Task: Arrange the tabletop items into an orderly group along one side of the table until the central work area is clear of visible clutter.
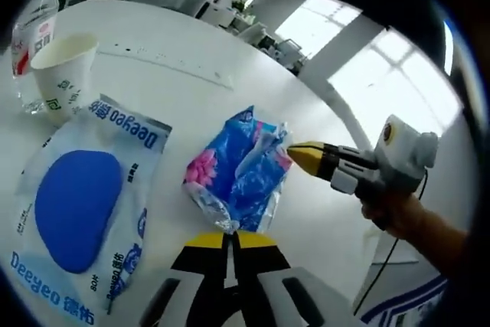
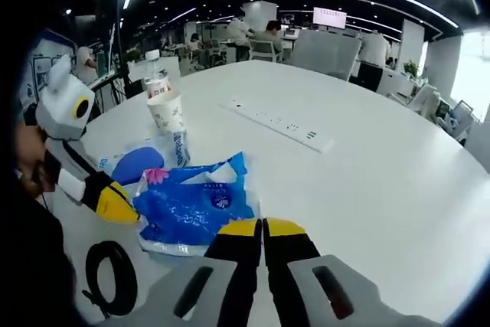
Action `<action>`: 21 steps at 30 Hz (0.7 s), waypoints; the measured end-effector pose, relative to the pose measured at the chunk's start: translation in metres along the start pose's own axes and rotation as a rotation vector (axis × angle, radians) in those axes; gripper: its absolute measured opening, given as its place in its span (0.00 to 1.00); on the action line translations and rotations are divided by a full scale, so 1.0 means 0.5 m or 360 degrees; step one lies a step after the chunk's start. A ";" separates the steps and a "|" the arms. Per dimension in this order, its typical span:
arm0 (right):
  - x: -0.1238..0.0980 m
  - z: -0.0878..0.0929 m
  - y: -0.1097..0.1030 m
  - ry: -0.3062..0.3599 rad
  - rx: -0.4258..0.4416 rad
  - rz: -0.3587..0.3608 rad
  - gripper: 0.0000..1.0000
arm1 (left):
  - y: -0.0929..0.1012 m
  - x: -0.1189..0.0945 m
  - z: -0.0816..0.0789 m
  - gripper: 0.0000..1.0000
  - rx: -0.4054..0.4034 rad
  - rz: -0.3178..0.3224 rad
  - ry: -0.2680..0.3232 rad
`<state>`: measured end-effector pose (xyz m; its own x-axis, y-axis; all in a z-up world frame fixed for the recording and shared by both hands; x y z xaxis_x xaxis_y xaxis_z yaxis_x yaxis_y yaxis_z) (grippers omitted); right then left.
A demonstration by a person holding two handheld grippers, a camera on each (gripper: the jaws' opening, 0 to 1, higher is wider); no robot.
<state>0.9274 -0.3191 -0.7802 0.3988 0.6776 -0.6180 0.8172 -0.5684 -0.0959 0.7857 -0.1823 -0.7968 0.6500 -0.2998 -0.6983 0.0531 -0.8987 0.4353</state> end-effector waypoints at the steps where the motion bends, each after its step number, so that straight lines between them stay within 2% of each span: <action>1: -0.004 0.001 0.004 0.0009 0.0013 0.0012 0.00 | 0.000 0.002 -0.004 0.00 0.0008 0.0002 0.0001; 10: -0.022 0.007 0.028 0.0053 0.0095 0.0070 0.00 | -0.010 0.016 -0.036 0.00 0.0031 0.0001 0.0011; 21: -0.058 0.020 0.048 0.0117 0.0223 0.0174 0.00 | -0.010 0.046 -0.100 0.00 0.0098 0.0002 0.0028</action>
<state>0.9314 -0.3572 -0.7721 0.5154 0.6378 -0.5723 0.7036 -0.6962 -0.1422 0.8383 -0.1689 -0.7868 0.6635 -0.2956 -0.6873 0.0059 -0.9165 0.3999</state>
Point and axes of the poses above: the point that each gripper's makers call its tool centre point, and the gripper's own axes: x roughly forward along the fingers, y roughly to its right, z roughly out of its underside, the point moved 7 cm from there along -x, roughly backward along the fingers, and after that the axes turned 9 degrees about x, right-handed, at the moved point
